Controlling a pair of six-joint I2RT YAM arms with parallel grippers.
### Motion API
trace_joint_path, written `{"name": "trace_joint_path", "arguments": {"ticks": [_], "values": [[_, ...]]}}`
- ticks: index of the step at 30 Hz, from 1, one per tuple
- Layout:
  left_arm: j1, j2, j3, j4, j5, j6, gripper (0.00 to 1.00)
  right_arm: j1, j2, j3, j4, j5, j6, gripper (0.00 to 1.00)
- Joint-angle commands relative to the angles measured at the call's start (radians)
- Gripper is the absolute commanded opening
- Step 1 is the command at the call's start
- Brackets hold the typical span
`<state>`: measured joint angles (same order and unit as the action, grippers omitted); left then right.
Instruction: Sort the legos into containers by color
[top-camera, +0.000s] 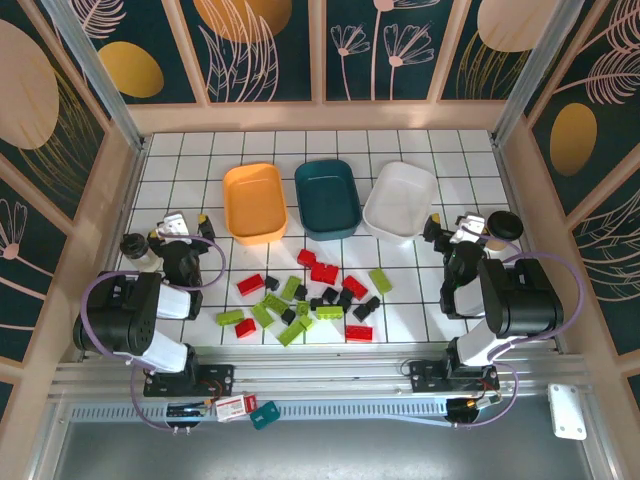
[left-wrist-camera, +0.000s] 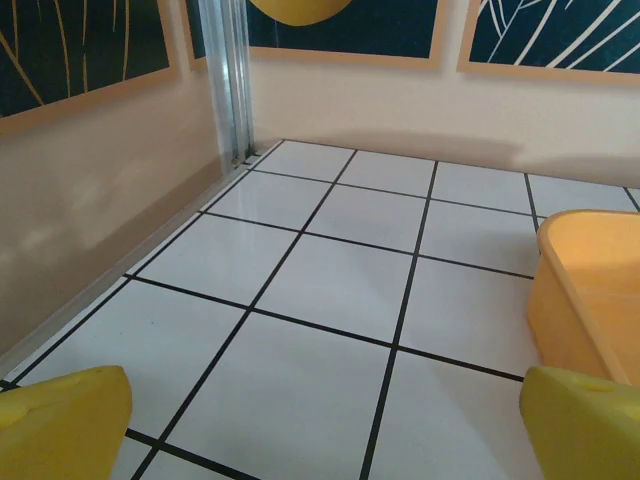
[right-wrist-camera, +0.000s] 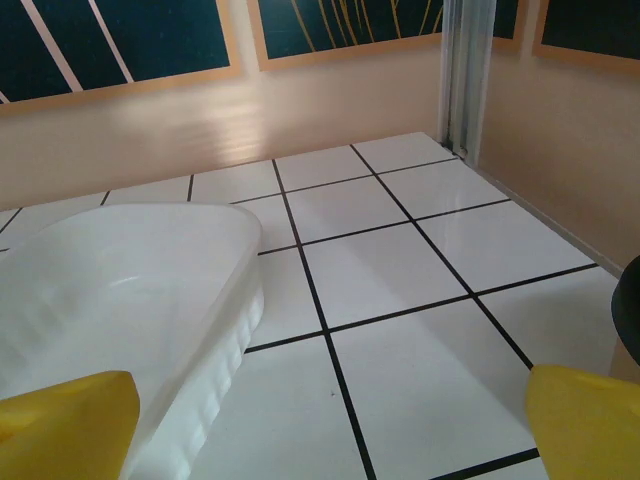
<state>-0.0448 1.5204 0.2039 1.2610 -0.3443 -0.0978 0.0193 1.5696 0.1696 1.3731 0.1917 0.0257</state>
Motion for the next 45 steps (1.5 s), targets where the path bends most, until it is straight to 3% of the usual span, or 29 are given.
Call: {"name": "trace_joint_path", "arguments": {"ticks": [1, 34, 40, 43, 45], "values": [[0.007, -0.002, 0.013, 0.047, 0.013, -0.015, 0.99, -0.006, 0.006, 0.017, 0.037, 0.003, 0.005, 0.99], [0.006, -0.001, 0.014, 0.045, 0.014, -0.014, 0.99, -0.005, 0.006, 0.019, 0.035, 0.003, 0.005, 0.99], [0.006, -0.003, 0.011, 0.049, 0.014, -0.015, 0.99, -0.042, 0.000, 0.017, 0.026, -0.066, 0.028, 0.99], [0.005, -0.077, 0.050, -0.072, 0.025, -0.003, 0.99, -0.033, -0.057, 0.016, -0.020, -0.065, 0.015, 0.99], [0.005, -0.155, 0.098, -0.219, 0.002, -0.015, 0.99, -0.008, -0.114, 0.036, -0.106, 0.019, 0.009, 0.99]]}}
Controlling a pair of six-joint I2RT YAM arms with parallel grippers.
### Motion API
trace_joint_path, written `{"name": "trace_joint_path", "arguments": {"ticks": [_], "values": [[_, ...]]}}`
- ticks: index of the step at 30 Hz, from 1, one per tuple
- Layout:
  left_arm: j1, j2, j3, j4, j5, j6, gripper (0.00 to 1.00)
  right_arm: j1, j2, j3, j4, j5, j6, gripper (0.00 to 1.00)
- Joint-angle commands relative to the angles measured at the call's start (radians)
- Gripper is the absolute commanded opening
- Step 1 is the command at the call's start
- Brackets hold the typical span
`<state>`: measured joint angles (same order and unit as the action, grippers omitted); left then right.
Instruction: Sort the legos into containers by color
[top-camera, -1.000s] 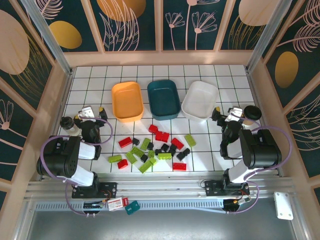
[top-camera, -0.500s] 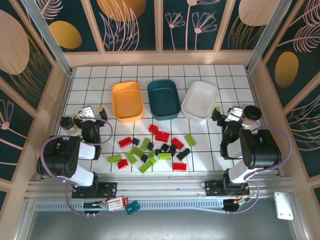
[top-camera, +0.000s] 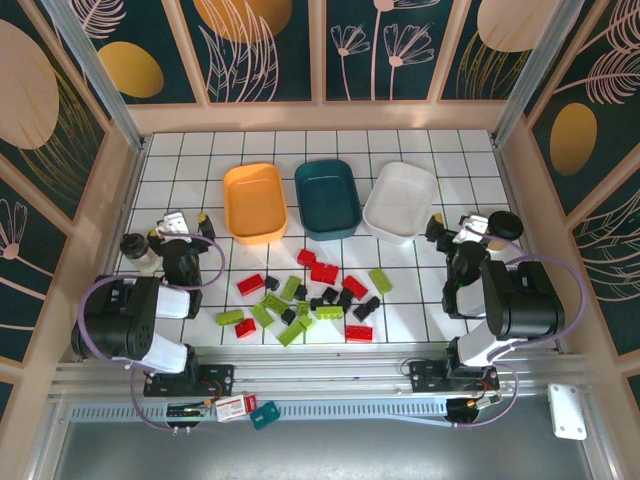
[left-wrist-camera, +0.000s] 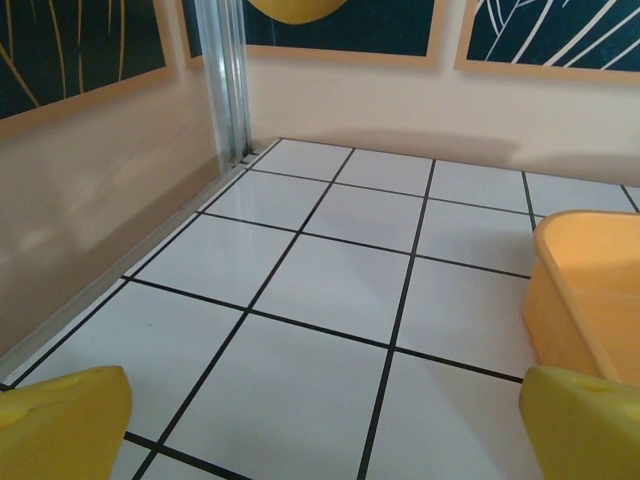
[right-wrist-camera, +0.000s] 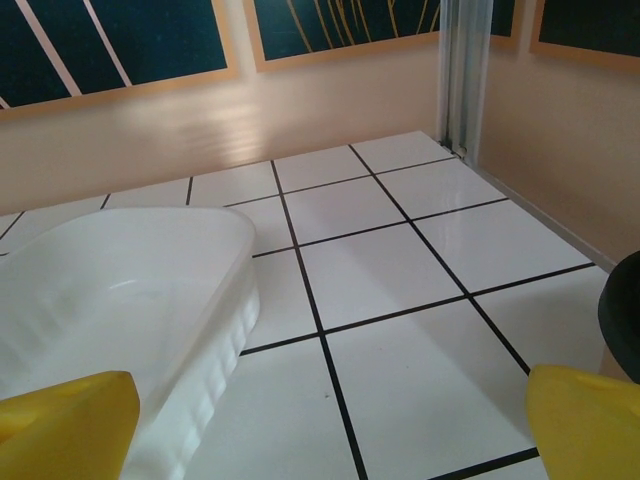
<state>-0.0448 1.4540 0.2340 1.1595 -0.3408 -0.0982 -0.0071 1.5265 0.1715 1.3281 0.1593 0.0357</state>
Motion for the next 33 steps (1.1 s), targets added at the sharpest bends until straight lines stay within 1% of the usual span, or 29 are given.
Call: {"name": "trace_joint_path", "arguments": {"ticks": [1, 3, 5, 6, 7, 9, 10, 11, 12, 13, 14, 15, 16, 17, 18, 19, 20, 21, 23, 24, 26, 27, 28, 31, 33], "values": [[0.005, -0.122, 0.080, -0.165, -0.032, -0.026, 0.99, 0.022, -0.106, 0.060, -0.145, 0.068, 0.006, 0.99], [0.005, -0.178, 0.081, -0.175, -0.059, -0.064, 0.99, 0.025, -0.151, 0.118, -0.285, 0.080, 0.016, 0.99], [0.005, -0.241, 0.085, -0.192, -0.055, -0.120, 0.99, 0.041, -0.189, 0.174, -0.416, 0.163, 0.057, 0.99], [0.005, -0.264, 0.091, -0.199, -0.055, -0.146, 0.99, 0.055, -0.206, 0.190, -0.458, 0.219, 0.071, 0.99], [0.006, -0.285, 0.101, -0.213, -0.068, -0.188, 0.99, 0.080, -0.224, 0.212, -0.495, 0.303, 0.078, 0.99], [0.006, -0.310, 0.148, -0.296, -0.172, -0.347, 0.99, 0.139, -0.227, 0.256, -0.529, 0.508, 0.084, 0.99], [0.005, -0.321, 0.195, -0.407, -0.250, -0.486, 0.99, 0.162, -0.220, 0.283, -0.546, 0.596, 0.114, 0.99], [0.005, -0.336, 0.253, -0.568, -0.307, -0.644, 0.99, 0.172, -0.218, 0.309, -0.594, 0.631, 0.184, 0.99], [0.005, -0.345, 0.315, -0.769, -0.352, -0.811, 0.99, 0.174, -0.230, 0.329, -0.660, 0.594, 0.260, 0.99], [0.006, -0.350, 0.362, -0.936, -0.377, -0.950, 0.99, 0.169, -0.248, 0.357, -0.788, 0.524, 0.385, 0.99], [0.005, -0.358, 0.372, -0.966, -0.357, -0.964, 0.99, 0.153, -0.261, 0.372, -0.869, 0.449, 0.487, 0.99], [0.005, -0.370, 0.361, -0.929, -0.301, -0.915, 0.99, 0.133, -0.266, 0.367, -0.878, 0.348, 0.526, 0.99], [0.005, -0.385, 0.338, -0.872, -0.233, -0.868, 0.99, 0.111, -0.270, 0.338, -0.818, 0.216, 0.530, 0.92], [0.005, -0.397, 0.320, -0.855, -0.183, -0.872, 0.99, 0.107, -0.274, 0.309, -0.775, 0.166, 0.560, 0.91], [0.005, -0.404, 0.312, -0.852, -0.143, -0.879, 0.99, 0.109, -0.277, 0.300, -0.770, 0.143, 0.584, 0.91], [0.005, -0.407, 0.308, -0.841, -0.082, -0.854, 0.99, 0.108, -0.278, 0.310, -0.783, 0.079, 0.559, 0.91], [0.005, -0.400, 0.313, -0.839, -0.014, -0.813, 0.99, 0.115, -0.274, 0.341, -0.834, 0.020, 0.516, 0.91], [0.005, -0.390, 0.329, -0.859, 0.040, -0.795, 0.99, 0.125, -0.270, 0.377, -0.889, -0.010, 0.486, 0.91], [0.003, -0.353, 0.366, -0.884, 0.216, -0.737, 0.98, 0.157, -0.258, 0.437, -0.994, -0.077, 0.432, 0.92], [0.001, -0.331, 0.376, -0.885, 0.290, -0.725, 0.99, 0.177, -0.255, 0.450, -1.018, -0.108, 0.411, 0.92], [-0.022, -0.277, 0.389, -0.867, 0.408, -0.711, 0.90, 0.238, -0.252, 0.463, -1.048, -0.137, 0.358, 0.92], [-0.051, -0.248, 0.403, -0.874, 0.431, -0.696, 0.87, 0.277, -0.249, 0.473, -1.070, -0.130, 0.334, 0.92], [-0.086, -0.220, 0.427, -0.901, 0.420, -0.667, 0.85, 0.310, -0.244, 0.482, -1.094, -0.120, 0.317, 0.92], [-0.219, -0.136, 0.513, -0.985, 0.321, -0.579, 0.84, 0.382, -0.235, 0.491, -1.139, -0.120, 0.293, 0.90], [-0.275, -0.081, 0.549, -0.997, 0.291, -0.541, 0.84, 0.419, -0.248, 0.478, -1.146, -0.108, 0.300, 0.89]]}}
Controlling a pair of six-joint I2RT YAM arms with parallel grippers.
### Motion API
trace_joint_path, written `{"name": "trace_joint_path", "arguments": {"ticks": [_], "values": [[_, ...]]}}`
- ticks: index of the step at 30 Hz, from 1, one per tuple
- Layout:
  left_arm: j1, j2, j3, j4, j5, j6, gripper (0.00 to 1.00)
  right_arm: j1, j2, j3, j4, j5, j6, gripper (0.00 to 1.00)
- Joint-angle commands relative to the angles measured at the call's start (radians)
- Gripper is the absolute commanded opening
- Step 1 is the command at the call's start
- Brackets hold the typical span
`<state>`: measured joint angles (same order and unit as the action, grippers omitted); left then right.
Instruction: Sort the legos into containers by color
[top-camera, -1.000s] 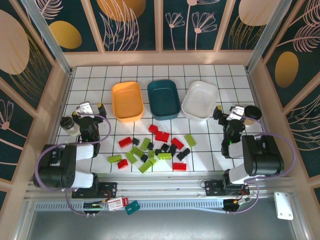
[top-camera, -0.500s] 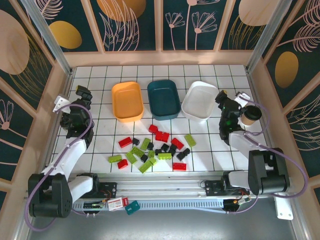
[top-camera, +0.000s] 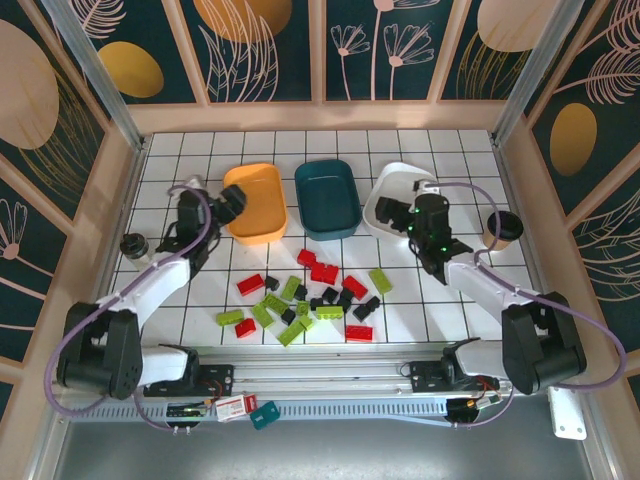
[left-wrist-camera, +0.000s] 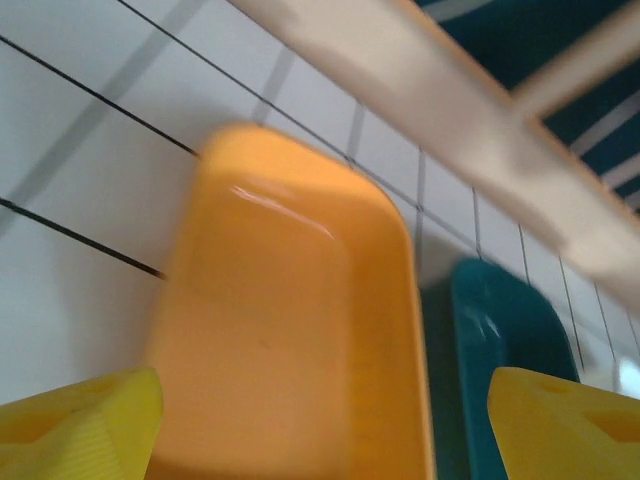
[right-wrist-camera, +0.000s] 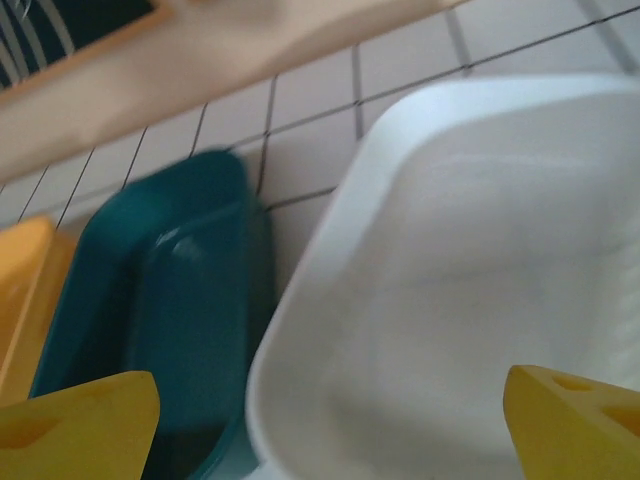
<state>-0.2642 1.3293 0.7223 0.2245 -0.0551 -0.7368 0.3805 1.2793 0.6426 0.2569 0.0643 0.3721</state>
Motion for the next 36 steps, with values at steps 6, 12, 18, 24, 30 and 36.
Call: {"name": "trace_joint_path", "arguments": {"ticks": [6, 12, 18, 24, 30, 36], "values": [[-0.149, 0.251, 0.205, -0.066, 0.018, 0.164, 0.80, 0.108, -0.055, -0.048, -0.067, -0.010, -0.029, 0.88], [-0.168, 0.463, 0.357, -0.068, 0.072, 0.158, 0.78, 0.118, -0.098, -0.091, -0.088, -0.001, -0.010, 0.88], [-0.180, 0.551, 0.433, -0.050, 0.138, 0.143, 0.77, 0.119, -0.139, -0.113, -0.116, 0.012, -0.006, 0.88], [-0.212, 0.568, 0.424, -0.011, 0.202, 0.112, 0.74, 0.119, -0.170, -0.127, -0.128, 0.025, -0.002, 0.88], [-0.244, 0.559, 0.416, 0.020, 0.250, 0.079, 0.73, 0.119, -0.155, -0.120, -0.165, 0.031, 0.008, 0.87], [-0.244, 0.470, 0.409, -0.024, 0.202, 0.090, 0.76, 0.125, -0.096, -0.090, -0.297, 0.009, 0.014, 0.77]]}}
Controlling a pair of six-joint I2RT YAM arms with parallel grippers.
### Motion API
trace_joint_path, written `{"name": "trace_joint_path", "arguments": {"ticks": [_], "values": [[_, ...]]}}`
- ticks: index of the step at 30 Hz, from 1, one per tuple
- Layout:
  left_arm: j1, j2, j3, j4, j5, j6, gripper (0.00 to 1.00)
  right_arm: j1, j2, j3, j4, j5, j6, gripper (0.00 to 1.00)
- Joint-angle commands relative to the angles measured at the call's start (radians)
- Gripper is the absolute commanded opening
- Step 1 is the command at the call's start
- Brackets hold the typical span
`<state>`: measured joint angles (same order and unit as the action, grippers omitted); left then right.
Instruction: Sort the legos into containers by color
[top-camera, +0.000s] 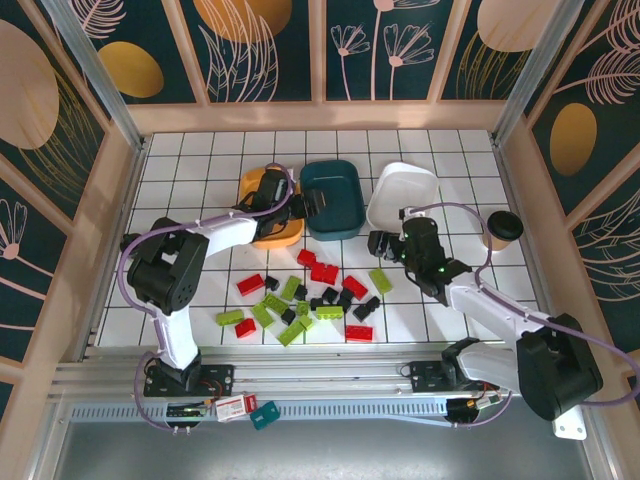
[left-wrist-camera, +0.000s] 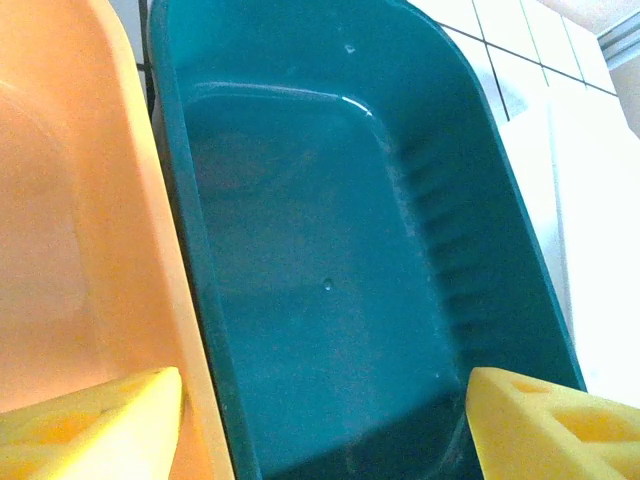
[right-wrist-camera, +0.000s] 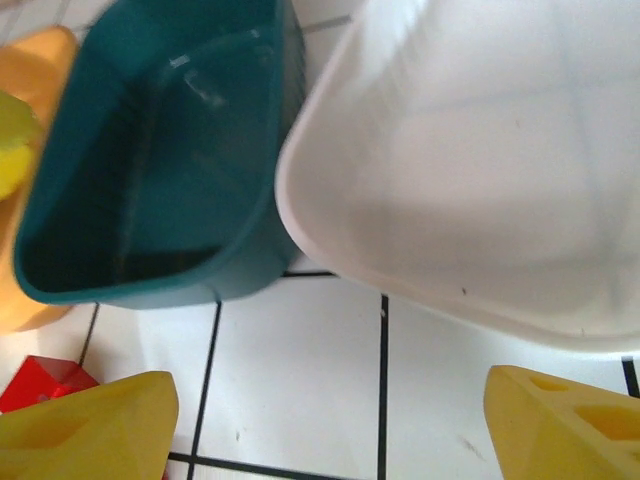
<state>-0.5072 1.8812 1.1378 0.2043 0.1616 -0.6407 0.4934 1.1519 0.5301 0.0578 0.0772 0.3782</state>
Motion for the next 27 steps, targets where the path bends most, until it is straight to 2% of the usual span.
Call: {"name": "trace_joint_path", "arguments": {"ticks": [1, 5, 8, 12, 21, 23, 27], "values": [[-0.001, -0.116, -0.015, -0.012, -0.030, 0.003, 0.77, 0.019, 0.044, 0.022, -0.119, -0.011, 0.009, 0.76], [-0.001, -0.251, -0.062, -0.033, -0.061, 0.022, 0.87, 0.048, 0.064, 0.002, -0.160, -0.001, 0.012, 0.75], [-0.001, -0.327, -0.118, -0.035, -0.056, 0.019, 0.90, 0.074, 0.077, -0.011, -0.162, -0.008, 0.011, 0.75], [-0.001, -0.414, -0.209, -0.040, -0.049, 0.009, 0.90, 0.100, 0.125, 0.015, -0.184, -0.006, 0.005, 0.75], [-0.001, -0.573, -0.331, -0.089, -0.118, 0.028, 0.91, 0.151, 0.218, 0.037, -0.247, 0.017, 0.043, 0.71], [-0.001, -0.588, -0.346, -0.091, -0.125, 0.026, 0.91, 0.167, 0.236, 0.041, -0.243, 0.019, 0.043, 0.68], [-0.001, -0.612, -0.370, -0.091, -0.141, 0.019, 0.91, 0.174, 0.266, 0.041, -0.215, 0.017, 0.049, 0.54]]}}
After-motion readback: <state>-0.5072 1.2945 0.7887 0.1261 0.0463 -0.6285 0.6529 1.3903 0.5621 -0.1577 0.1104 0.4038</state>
